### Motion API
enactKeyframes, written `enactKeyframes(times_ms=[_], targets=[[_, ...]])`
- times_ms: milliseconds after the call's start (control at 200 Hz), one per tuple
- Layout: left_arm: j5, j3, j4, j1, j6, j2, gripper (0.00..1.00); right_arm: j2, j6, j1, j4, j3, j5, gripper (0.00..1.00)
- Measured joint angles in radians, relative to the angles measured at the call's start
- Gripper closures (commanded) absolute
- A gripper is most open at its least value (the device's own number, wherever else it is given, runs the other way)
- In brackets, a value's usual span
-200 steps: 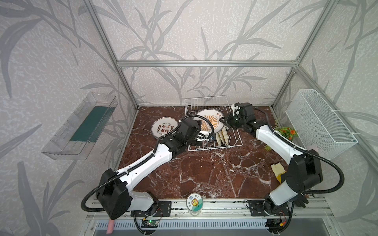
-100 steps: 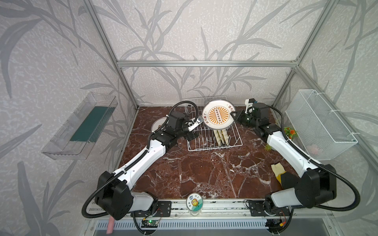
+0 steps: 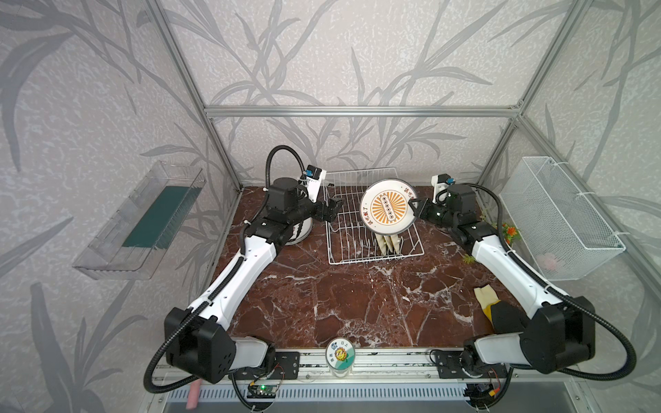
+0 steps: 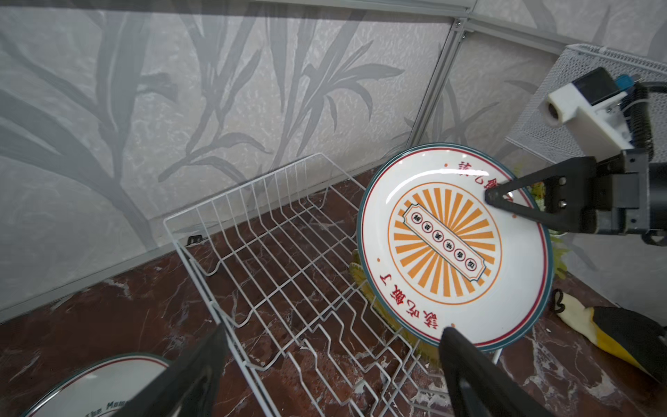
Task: Unload the plates from the dish rack
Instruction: Place the plate among the plates.
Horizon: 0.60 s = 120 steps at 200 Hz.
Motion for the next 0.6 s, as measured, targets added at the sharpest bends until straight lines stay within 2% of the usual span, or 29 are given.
enactKeyframes(times_ms=[270, 600], targets=[[0.185, 0.031, -0.013, 0.000, -0.171, 0.122, 0.14, -0.003, -0.060, 0.000, 0.090, -0.051, -0.098, 1.00], [0.294, 0.059, -0.027, 0.000, -0.229, 0.187, 0.17, -0.012, -0.101, 0.000, 0.200, -0.078, -0.195, 1.00]])
